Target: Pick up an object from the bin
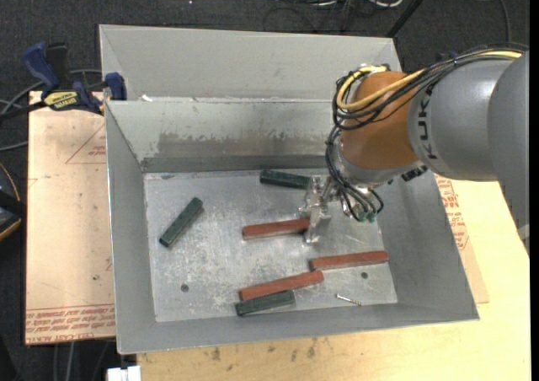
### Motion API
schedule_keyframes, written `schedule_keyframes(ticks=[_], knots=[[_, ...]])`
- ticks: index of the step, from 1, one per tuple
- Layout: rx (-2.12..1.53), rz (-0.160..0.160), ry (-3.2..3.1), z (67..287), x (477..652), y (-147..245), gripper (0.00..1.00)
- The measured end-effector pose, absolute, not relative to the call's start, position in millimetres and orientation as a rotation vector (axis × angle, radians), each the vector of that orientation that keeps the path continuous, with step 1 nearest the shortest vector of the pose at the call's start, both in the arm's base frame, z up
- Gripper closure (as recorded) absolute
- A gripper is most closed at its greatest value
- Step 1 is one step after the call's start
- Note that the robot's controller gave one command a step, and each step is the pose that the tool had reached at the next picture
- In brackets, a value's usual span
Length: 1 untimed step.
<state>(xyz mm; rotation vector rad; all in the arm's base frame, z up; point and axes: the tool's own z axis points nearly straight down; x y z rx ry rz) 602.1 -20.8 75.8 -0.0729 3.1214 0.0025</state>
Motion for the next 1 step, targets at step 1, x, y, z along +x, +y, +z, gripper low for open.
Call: schedule_keyframes(ticks=[1], knots=[[-0.112, 0.002, 3.127, 268.8, 599.0, 22.4, 1.00]])
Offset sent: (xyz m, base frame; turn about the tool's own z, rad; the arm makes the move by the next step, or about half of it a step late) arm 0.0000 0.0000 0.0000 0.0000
